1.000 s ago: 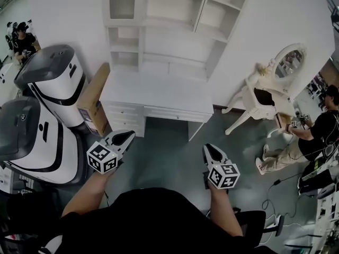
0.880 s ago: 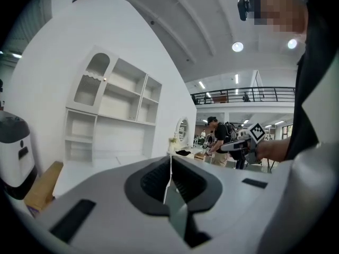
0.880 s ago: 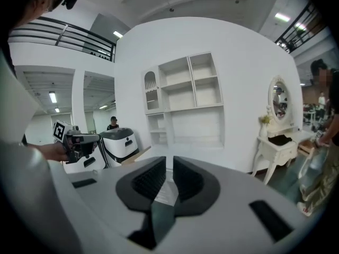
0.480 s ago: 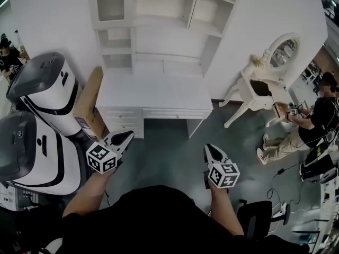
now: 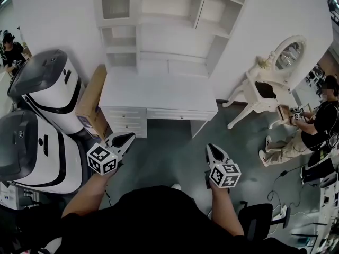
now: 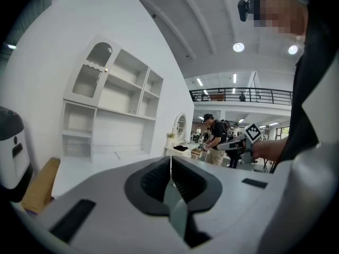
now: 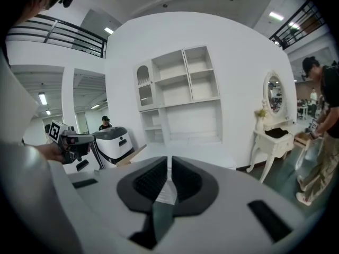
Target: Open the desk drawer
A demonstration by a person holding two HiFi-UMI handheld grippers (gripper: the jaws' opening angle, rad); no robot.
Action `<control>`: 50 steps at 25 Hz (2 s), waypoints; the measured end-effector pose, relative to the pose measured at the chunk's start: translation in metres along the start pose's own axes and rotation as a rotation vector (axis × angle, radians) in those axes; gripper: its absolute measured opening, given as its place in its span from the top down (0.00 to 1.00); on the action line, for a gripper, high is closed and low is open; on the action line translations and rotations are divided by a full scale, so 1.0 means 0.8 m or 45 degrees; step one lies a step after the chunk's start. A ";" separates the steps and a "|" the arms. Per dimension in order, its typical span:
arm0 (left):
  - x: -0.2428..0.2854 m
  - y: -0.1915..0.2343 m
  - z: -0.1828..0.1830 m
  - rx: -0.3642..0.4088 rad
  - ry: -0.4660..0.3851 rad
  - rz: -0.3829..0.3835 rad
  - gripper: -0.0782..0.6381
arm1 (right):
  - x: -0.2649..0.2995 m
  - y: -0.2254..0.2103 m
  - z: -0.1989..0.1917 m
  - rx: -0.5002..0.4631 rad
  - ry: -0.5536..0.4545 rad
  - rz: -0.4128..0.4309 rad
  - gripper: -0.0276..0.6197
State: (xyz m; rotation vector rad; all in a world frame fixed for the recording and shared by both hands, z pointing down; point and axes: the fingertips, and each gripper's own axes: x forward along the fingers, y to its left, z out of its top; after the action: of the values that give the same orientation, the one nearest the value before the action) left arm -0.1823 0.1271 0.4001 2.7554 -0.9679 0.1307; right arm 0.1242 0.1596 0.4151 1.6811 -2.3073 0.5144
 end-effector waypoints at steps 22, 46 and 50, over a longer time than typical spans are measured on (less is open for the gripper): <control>0.144 0.052 0.014 -0.006 0.072 0.123 0.87 | 0.165 -0.108 0.035 0.026 0.073 0.178 0.92; 0.233 0.072 0.018 -0.028 0.128 0.230 0.87 | 0.275 -0.165 0.062 0.006 0.125 0.362 0.92; 0.245 0.074 0.020 -0.040 0.131 0.240 0.87 | 0.282 -0.176 0.064 0.010 0.131 0.372 0.92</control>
State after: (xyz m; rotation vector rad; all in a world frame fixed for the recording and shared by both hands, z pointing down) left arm -0.0663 -0.0410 0.4256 2.5965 -1.1886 0.2818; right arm 0.1889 -0.0961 0.4770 1.2921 -2.4882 0.6499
